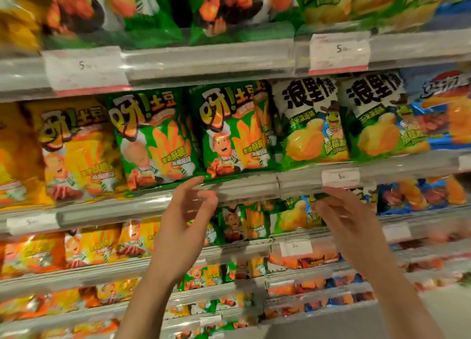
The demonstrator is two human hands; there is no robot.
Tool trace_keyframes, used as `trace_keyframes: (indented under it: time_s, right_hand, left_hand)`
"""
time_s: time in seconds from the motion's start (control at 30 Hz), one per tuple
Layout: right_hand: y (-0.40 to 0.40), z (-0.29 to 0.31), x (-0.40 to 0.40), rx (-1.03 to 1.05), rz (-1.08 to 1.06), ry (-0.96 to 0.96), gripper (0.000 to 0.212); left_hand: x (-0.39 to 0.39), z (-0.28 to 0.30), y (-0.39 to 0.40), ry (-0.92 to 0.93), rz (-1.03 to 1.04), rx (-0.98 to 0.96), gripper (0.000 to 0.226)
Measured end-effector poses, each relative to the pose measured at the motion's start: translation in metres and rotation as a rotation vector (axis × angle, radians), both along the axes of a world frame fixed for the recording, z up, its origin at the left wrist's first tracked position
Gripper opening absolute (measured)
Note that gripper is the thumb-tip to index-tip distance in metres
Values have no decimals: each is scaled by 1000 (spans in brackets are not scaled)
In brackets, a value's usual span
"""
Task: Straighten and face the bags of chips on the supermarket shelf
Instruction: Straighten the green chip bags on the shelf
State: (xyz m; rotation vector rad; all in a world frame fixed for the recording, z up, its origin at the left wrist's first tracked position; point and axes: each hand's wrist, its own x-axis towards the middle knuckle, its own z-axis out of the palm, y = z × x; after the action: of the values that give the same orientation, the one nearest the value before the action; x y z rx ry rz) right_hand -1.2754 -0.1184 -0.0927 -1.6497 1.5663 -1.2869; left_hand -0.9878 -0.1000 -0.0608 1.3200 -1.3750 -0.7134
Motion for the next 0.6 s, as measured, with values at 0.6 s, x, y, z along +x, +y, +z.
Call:
trace_keyframes:
  time_s: [0.6]
  right_hand:
    - [-103, 84, 88, -225, 156, 46, 62]
  left_hand:
    - [-43, 50, -71, -107, 38, -185, 52]
